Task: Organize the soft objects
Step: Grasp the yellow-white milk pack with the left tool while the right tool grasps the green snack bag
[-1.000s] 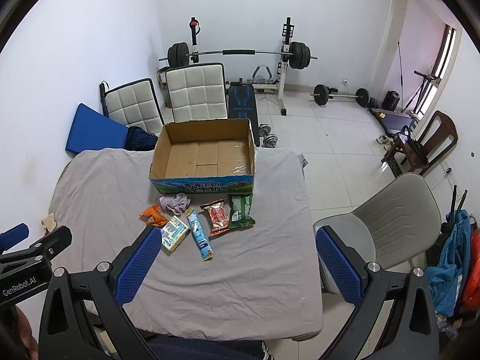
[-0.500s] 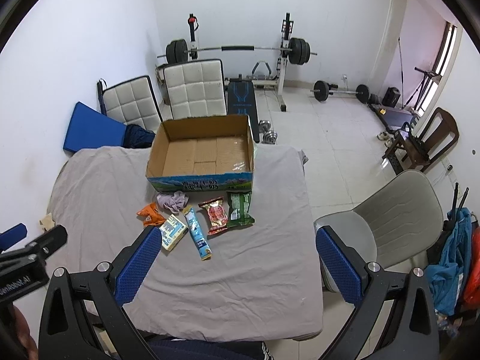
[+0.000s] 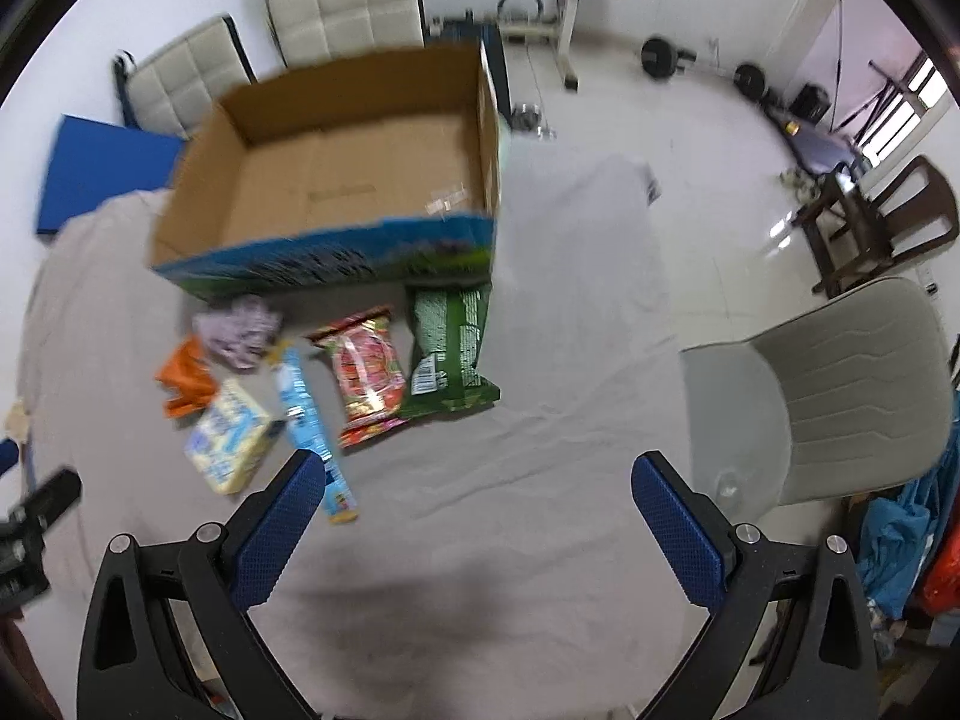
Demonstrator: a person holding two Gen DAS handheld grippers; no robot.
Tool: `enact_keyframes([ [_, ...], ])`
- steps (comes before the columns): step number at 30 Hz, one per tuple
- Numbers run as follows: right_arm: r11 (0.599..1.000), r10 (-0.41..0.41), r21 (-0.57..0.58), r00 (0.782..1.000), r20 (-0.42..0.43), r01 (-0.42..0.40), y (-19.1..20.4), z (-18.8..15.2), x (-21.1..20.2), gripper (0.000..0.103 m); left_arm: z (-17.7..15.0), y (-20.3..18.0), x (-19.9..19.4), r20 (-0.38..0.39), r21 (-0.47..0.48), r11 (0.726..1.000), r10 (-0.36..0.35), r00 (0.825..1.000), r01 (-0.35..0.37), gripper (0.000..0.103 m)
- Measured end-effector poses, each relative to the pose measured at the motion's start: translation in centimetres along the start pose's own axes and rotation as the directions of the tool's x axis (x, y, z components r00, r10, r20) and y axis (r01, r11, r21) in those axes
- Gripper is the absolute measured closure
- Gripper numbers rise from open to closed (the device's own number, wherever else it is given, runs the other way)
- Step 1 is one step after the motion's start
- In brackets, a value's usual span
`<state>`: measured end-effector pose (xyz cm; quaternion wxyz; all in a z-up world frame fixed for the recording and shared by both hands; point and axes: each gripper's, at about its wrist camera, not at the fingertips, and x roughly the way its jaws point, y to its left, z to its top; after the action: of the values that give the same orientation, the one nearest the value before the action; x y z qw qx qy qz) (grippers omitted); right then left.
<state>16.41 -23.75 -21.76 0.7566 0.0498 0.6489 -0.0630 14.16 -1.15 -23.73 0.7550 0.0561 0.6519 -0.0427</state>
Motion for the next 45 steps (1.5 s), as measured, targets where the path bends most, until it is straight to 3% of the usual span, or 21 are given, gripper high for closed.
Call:
enact_keyframes([
  [6, 0.999, 0.029, 0.016, 0.996, -0.088, -0.027, 0.2, 3.5, 9.6, 0.001, 1.5, -1.3, 8.9, -0.146, 0.061, 0.998, -0.019, 0.989, 0.028, 0.000],
  [13, 0.998, 0.045, 0.053, 0.986, -0.160, -0.037, 0.5, 5.9, 16.7, 0.003, 1.4, -1.9, 13.6, -0.220, 0.109, 0.991, -0.047, 0.974, 0.073, 0.000],
  [16, 0.994, 0.081, 0.083, 0.976, -0.203, -0.066, 0.5, 6.4, 19.2, 0.010, 1.1, -1.6, 14.3, -0.233, 0.089, 0.993, -0.058, 0.971, 0.081, 0.004],
  [18, 0.991, 0.102, 0.110, 0.966, -0.236, -0.078, 0.4, 6.6, 20.8, 0.024, 0.6, -1.6, 14.5, -0.234, 0.091, 0.993, -0.052, 0.971, 0.075, 0.009],
  [21, 0.985, 0.135, 0.141, 0.954, -0.267, -0.100, -0.1, 6.4, 22.1, 0.038, -0.1, -0.8, 15.3, -0.257, 0.056, 0.996, -0.058, 0.965, 0.075, 0.032],
  [24, 0.987, 0.125, 0.131, 0.946, -0.298, -0.089, -0.2, 5.9, 22.6, 0.056, -0.8, 0.4, 15.4, -0.258, -0.037, 0.995, -0.102, 0.961, 0.096, 0.035],
  [30, 0.994, 0.092, 0.085, 0.915, -0.392, -0.064, -1.0, 1.8, 22.7, 0.057, -1.8, 0.8, 15.7, -0.293, -0.222, 0.965, -0.205, 0.934, 0.142, 0.036],
  [32, 0.996, 0.086, 0.063, 0.906, -0.414, -0.065, -1.1, 0.3, 23.0, 0.057, -1.7, 0.4, 15.7, -0.290, -0.220, 0.967, -0.191, 0.938, 0.129, 0.036],
  [39, 0.999, 0.046, 0.032, 0.926, -0.376, -0.036, -0.5, -1.5, 23.2, 0.053, -0.8, 0.2, 15.6, -0.268, -0.144, 0.987, -0.114, 0.957, 0.078, 0.035],
  [45, 1.000, 0.019, 0.023, 0.927, -0.373, -0.011, 1.0, 0.3, 24.9, 0.050, -1.0, -0.5, 16.5, -0.254, -0.122, 0.992, -0.070, 0.965, 0.040, 0.036],
])
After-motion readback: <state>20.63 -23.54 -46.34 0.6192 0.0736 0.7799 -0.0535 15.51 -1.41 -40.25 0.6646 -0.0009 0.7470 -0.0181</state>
